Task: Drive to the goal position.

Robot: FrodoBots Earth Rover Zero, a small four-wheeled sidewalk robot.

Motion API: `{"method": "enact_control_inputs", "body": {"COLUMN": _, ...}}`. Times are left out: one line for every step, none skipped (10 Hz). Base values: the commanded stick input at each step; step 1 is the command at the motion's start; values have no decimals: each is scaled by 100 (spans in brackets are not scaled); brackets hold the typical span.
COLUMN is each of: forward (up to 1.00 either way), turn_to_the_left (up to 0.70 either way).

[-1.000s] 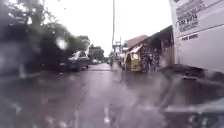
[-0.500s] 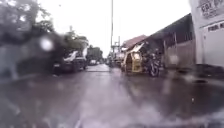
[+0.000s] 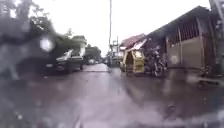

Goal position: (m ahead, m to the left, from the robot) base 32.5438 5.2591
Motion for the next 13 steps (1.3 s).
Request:
{"method": "enact_control_inputs", "body": {"forward": 100, "turn_to_the_left": 0}}
{"method": "enact_control_inputs", "body": {"forward": 100, "turn_to_the_left": 0}}
{"method": "enact_control_inputs", "body": {"forward": 100, "turn_to_the_left": 0}}
{"method": "enact_control_inputs", "body": {"forward": 100, "turn_to_the_left": 0}}
{"method": "enact_control_inputs", "body": {"forward": 100, "turn_to_the_left": 0}}
{"method": "enact_control_inputs", "body": {"forward": 100, "turn_to_the_left": 0}}
{"method": "enact_control_inputs", "body": {"forward": 100, "turn_to_the_left": 0}}
{"method": "enact_control_inputs", "body": {"forward": 100, "turn_to_the_left": 0}}
{"method": "enact_control_inputs", "body": {"forward": 100, "turn_to_the_left": 0}}
{"method": "enact_control_inputs", "body": {"forward": 100, "turn_to_the_left": 0}}
{"method": "enact_control_inputs", "body": {"forward": 100, "turn_to_the_left": 0}}
{"method": "enact_control_inputs", "body": {"forward": 100, "turn_to_the_left": 0}}
{"method": "enact_control_inputs", "body": {"forward": 100, "turn_to_the_left": 0}}
